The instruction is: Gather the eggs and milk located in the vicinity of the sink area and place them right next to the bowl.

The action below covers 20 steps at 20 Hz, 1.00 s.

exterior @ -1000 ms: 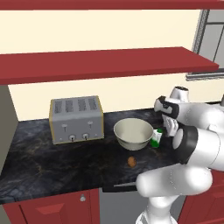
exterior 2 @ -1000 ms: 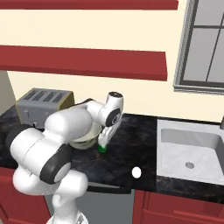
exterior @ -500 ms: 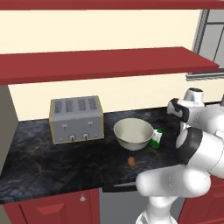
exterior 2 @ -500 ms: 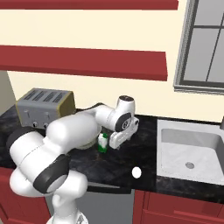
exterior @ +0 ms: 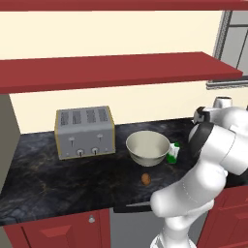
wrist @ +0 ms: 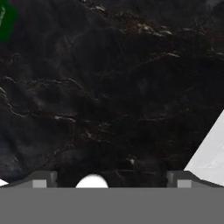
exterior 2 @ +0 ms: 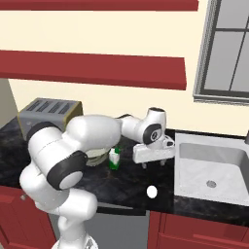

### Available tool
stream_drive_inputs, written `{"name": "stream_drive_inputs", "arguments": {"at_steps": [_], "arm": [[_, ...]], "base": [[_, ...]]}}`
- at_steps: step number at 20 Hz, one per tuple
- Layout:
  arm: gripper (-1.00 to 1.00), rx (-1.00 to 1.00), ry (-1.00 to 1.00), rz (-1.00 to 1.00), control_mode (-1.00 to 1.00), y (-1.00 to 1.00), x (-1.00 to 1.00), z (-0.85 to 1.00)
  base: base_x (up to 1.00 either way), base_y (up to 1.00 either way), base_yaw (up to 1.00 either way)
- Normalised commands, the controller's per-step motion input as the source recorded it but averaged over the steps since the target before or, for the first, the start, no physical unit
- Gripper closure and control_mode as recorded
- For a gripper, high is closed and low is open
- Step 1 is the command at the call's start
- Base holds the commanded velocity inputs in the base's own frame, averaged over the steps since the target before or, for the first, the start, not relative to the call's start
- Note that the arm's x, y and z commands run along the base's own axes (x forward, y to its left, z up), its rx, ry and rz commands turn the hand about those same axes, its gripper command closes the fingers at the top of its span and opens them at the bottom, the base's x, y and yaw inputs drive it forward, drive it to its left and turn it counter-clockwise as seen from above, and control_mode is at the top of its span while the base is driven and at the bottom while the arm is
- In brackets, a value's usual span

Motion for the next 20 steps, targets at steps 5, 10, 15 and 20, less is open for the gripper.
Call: {"name": "stream_drive_inputs", "arguments": {"at_steps": [5,10,15,20], "arm": [[-1.0,0.0,0.0,-0.14,-1.0,-0.12,-0.31,0.0],[-1.0,0.0,0.01,-0.26,-1.0,0.0,-0.27,-0.08],[-1.0,0.0,0.01,-0.16,-1.0,0.0,-0.35,-0.12],[-1.0,0.0,0.08,-0.14,-1.0,0.0,-0.37,-0.2]], "base": [[0.0,0.0,0.0],[0.0,0.0,0.0],[0.0,0.0,0.0],[0.0,0.0,0.0]]}}
